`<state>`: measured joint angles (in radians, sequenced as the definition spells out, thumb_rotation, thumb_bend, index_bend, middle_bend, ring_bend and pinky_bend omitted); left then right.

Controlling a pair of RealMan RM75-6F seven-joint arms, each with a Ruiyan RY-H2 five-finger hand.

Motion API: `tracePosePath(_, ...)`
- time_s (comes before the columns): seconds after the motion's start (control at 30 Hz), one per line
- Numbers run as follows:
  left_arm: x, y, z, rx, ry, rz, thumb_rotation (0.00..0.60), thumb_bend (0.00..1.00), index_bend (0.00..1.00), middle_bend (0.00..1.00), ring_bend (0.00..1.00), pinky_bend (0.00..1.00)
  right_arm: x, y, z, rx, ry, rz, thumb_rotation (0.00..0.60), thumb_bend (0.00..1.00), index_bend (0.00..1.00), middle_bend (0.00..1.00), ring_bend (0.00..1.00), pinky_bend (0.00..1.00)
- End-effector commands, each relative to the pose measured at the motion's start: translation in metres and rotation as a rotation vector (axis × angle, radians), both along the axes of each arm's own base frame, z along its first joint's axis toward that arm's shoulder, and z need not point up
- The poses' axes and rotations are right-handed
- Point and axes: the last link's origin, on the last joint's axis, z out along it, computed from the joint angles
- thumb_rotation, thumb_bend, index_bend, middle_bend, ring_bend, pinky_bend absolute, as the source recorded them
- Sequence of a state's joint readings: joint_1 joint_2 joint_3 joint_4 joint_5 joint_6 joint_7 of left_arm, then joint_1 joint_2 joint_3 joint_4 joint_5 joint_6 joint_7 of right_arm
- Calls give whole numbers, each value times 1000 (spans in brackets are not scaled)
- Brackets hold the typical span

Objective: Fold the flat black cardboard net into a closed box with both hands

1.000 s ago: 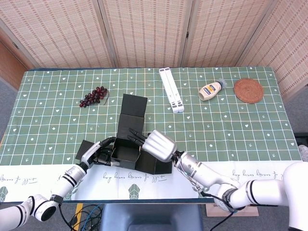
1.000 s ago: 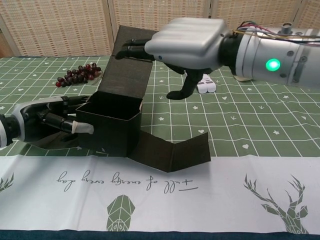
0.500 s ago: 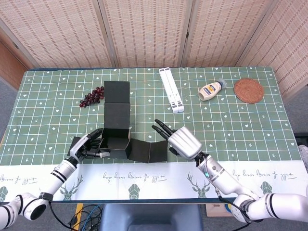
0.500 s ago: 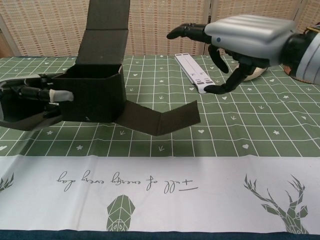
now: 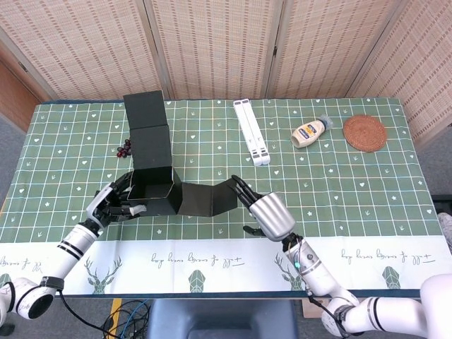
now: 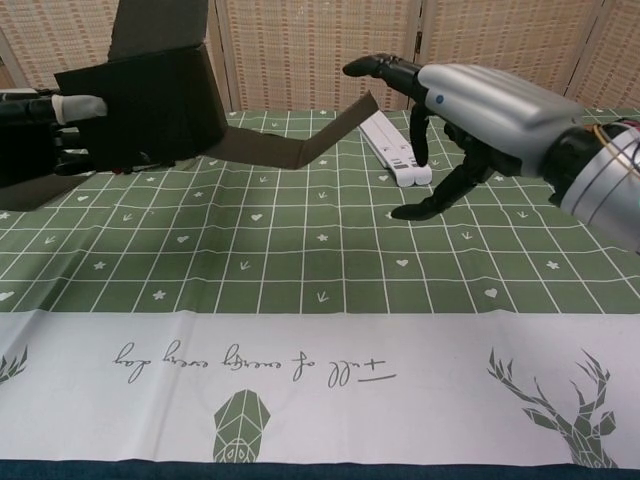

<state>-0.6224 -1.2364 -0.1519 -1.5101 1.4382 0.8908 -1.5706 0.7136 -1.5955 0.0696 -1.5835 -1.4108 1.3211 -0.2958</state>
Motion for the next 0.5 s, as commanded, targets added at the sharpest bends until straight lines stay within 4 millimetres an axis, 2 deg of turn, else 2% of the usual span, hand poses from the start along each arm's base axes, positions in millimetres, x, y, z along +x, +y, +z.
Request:
tracePosePath(0.03,2,-1,1,-15,-17,5,600,81,216,238,595,813,10,-3,-15,-65,-75,10,600,68,0,0,546,956)
tracePosePath(0.5,5,-3,3,-56,-40,0,600,81,215,238,595,813,43,-14,-59,-146,-296,76,600,61,0,0,526,956)
